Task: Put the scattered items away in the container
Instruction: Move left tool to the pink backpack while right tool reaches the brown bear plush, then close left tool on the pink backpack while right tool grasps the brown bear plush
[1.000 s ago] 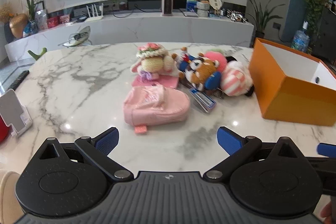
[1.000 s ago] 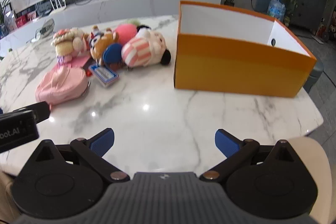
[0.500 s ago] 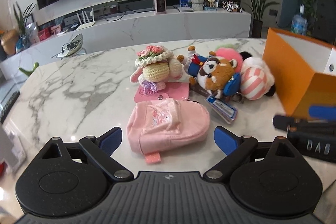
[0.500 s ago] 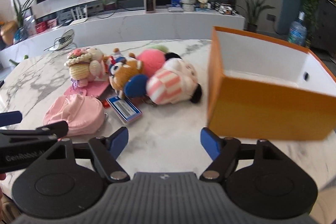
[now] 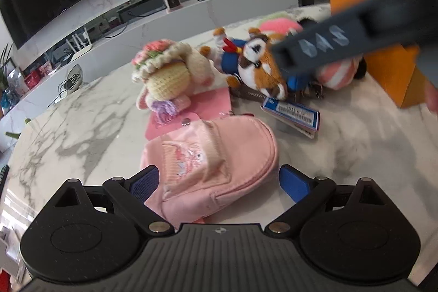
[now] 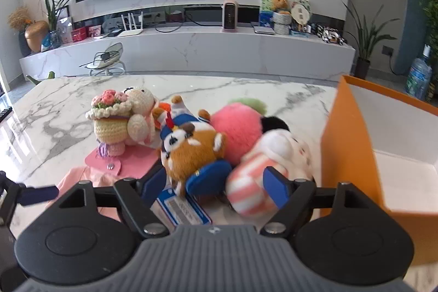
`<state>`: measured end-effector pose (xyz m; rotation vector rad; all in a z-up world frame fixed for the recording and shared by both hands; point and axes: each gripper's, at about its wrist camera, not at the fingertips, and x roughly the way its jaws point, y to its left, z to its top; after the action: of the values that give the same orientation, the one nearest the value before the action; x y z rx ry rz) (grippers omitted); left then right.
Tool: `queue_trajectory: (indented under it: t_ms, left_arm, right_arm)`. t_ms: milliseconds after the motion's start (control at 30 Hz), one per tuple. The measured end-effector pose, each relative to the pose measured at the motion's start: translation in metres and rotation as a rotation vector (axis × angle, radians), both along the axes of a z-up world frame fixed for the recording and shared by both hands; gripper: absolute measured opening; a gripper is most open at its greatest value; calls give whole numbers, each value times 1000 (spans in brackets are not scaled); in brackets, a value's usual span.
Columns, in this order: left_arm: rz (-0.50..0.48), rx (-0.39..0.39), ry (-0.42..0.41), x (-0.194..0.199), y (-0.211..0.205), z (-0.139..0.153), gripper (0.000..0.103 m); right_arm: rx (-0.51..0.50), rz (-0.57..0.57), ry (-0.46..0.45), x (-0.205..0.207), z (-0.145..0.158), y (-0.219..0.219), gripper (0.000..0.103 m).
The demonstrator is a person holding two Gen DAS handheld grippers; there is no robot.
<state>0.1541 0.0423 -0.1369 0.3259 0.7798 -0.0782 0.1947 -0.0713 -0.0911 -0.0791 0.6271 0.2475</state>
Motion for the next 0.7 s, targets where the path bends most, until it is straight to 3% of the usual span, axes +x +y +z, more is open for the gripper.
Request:
queue_trajectory:
  t_ms: [133,400,467,500,533,567,700]
  left_arm:
    - [-1,49,-5,3,-4,-10,103]
    - [-1,45,-12,5,-6,-7,100]
    - [-3,45,-13,4,-7,-7,97]
    - [-3,44,-12,4,-7,-7,97]
    - [-6,42,-12,3,-7,-6,94]
    - [-14,36,-15,1,-8,-4,83]
    - [-29,36,-24,-5,-13,0,73]
  right_arm:
    - [-14,35,-20,13,-6,8,84]
    - [-27,103,5,33,-22,23,84]
    - [-44,107,15,36,-27,27,82]
    - [-55,106,25,37,-30,27,76]
    - [-64,103,32,37,-32,28,68]
    - [-65,102,35,36,-32,27,68]
    - [-30,107,54,29,-29,20,62]
